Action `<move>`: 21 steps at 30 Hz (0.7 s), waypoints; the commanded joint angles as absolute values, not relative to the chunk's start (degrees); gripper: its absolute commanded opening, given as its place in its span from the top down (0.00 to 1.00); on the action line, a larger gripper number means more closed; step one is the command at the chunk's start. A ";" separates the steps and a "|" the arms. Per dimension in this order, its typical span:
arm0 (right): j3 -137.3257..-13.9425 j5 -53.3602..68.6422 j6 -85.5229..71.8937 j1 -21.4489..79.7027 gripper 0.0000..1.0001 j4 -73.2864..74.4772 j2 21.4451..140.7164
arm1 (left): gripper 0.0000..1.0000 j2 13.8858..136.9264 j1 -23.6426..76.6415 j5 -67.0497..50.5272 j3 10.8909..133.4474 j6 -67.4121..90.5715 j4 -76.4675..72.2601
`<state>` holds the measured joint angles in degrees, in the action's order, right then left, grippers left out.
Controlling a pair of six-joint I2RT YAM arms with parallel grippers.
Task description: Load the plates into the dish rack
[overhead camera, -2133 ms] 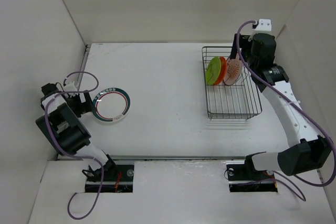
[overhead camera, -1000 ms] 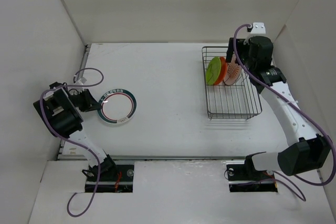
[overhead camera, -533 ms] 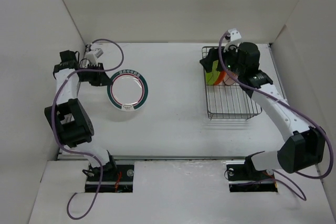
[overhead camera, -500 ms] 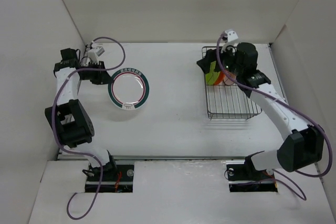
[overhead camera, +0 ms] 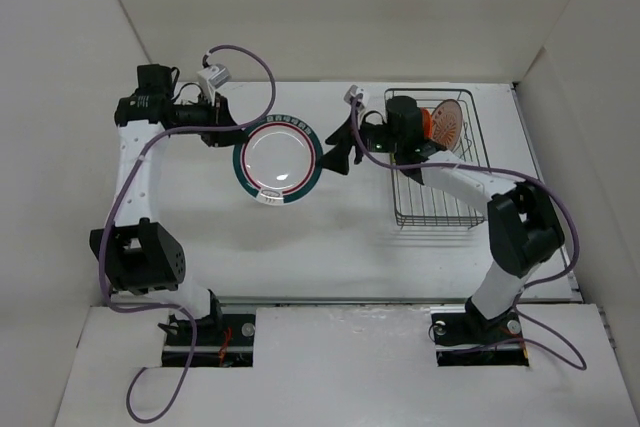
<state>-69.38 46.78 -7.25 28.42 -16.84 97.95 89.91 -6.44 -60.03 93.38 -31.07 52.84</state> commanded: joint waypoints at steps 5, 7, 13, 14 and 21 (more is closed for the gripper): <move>-72.60 53.88 -13.70 32.08 0.14 -29.96 99.76 | 1.00 86.92 -5.36 -67.94 96.33 -31.99 55.46; -72.60 53.88 -15.98 32.78 0.25 -32.25 99.76 | 1.00 87.45 -4.83 -68.46 96.33 -31.99 55.46; -71.19 50.90 -25.39 32.09 0.96 -40.61 97.92 | 1.00 87.45 -4.83 -68.47 96.42 -27.44 51.17; -70.67 49.93 -26.79 31.38 1.00 -40.08 96.17 | 1.00 87.45 -4.83 -65.94 95.55 -24.55 46.28; -75.13 15.98 -10.35 19.08 1.00 -1.90 78.52 | 0.00 83.94 -1.59 -42.70 91.24 -11.70 34.83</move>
<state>-68.75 35.22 -20.18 23.88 -15.18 88.73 87.83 -3.46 -55.07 92.79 -18.33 42.37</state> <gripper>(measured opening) 0.150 0.997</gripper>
